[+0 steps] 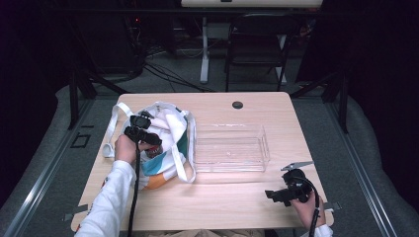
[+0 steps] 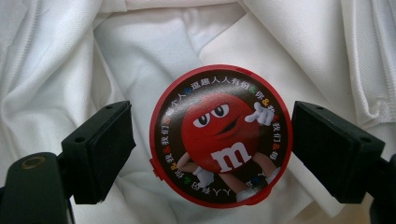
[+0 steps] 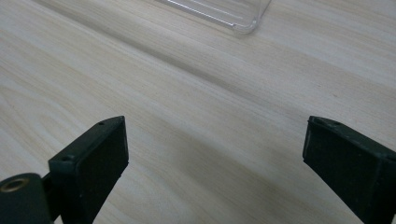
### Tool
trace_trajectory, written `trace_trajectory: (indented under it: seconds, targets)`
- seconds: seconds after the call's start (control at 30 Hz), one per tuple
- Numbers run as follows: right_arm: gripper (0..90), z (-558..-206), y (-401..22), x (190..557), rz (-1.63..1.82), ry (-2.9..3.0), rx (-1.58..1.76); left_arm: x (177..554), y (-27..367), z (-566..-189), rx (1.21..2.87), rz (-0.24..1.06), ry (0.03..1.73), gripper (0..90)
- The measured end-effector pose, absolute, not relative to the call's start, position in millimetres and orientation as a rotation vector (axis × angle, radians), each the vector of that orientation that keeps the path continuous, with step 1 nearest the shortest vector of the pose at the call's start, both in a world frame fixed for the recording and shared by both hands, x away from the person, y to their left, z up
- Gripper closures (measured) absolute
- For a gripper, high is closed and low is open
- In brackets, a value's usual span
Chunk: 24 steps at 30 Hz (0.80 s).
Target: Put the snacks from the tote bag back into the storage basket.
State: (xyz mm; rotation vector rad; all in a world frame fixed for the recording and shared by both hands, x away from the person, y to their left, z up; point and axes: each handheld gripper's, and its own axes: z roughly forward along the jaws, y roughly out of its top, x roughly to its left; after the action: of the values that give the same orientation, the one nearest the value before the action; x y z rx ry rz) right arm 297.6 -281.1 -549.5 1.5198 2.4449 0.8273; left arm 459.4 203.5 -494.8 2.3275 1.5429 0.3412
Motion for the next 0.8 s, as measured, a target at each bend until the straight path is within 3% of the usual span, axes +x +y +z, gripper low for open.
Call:
trace_trajectory:
  seconds: [0.47,0.8]
  targets:
    - [7.0,-550.0,-280.3,298.8,0.84,2.457,1.511,460.7,204.9,-503.8,2.332,0.287,1.546,25.3]
    - [7.1,-548.4,-281.4,298.4,0.837,2.453,1.512,459.1,203.6,-502.0,2.351,0.291,1.543,25.8]
